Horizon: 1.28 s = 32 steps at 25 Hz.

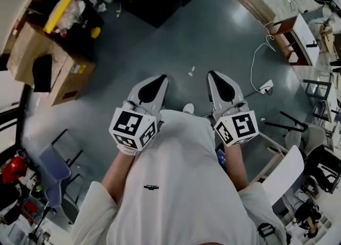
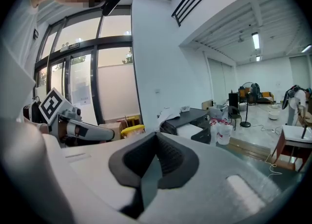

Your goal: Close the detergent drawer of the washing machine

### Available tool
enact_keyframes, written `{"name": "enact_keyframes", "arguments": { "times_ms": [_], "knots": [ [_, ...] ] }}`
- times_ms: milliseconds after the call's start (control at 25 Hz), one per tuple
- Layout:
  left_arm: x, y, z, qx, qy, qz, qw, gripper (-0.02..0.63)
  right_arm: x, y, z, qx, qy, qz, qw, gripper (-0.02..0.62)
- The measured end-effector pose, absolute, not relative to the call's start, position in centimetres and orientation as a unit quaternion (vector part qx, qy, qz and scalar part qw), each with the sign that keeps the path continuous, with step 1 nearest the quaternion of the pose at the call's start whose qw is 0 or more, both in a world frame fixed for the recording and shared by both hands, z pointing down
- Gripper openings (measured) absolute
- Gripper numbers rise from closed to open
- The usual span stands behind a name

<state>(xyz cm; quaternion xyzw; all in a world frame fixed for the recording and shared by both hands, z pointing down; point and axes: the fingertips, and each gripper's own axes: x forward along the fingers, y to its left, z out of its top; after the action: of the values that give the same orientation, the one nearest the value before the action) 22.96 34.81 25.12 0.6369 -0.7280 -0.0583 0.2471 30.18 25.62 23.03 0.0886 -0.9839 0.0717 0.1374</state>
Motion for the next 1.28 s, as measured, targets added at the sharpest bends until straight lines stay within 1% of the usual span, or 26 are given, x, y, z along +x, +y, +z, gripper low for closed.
{"name": "enact_keyframes", "arguments": {
  "times_ms": [240, 440, 720, 1040, 1280],
  "knots": [
    [18.4, 38.1, 25.7, 0.638, -0.726, -0.077, 0.244, 0.018, 25.2, 29.5, 23.0, 0.07, -0.986, 0.026, 0.15, 0.002],
    [16.6, 39.0, 24.8, 0.63, -0.729, -0.1, 0.248, 0.018, 24.2, 30.2, 22.3, 0.073, -0.983, 0.032, 0.167, 0.002],
    [15.2, 37.5, 25.4, 0.619, -0.734, -0.097, 0.26, 0.018, 22.7, 27.8, 23.4, 0.08, -0.982, 0.043, 0.167, 0.002],
    [12.3, 31.2, 25.9, 0.621, -0.733, -0.064, 0.27, 0.018, 19.8, 21.3, 24.2, 0.083, -0.984, 0.06, 0.148, 0.002],
    [11.4, 21.8, 24.5, 0.651, -0.709, -0.028, 0.269, 0.018, 18.3, 13.4, 23.5, 0.086, -0.987, 0.061, 0.118, 0.002]
  ]
}}
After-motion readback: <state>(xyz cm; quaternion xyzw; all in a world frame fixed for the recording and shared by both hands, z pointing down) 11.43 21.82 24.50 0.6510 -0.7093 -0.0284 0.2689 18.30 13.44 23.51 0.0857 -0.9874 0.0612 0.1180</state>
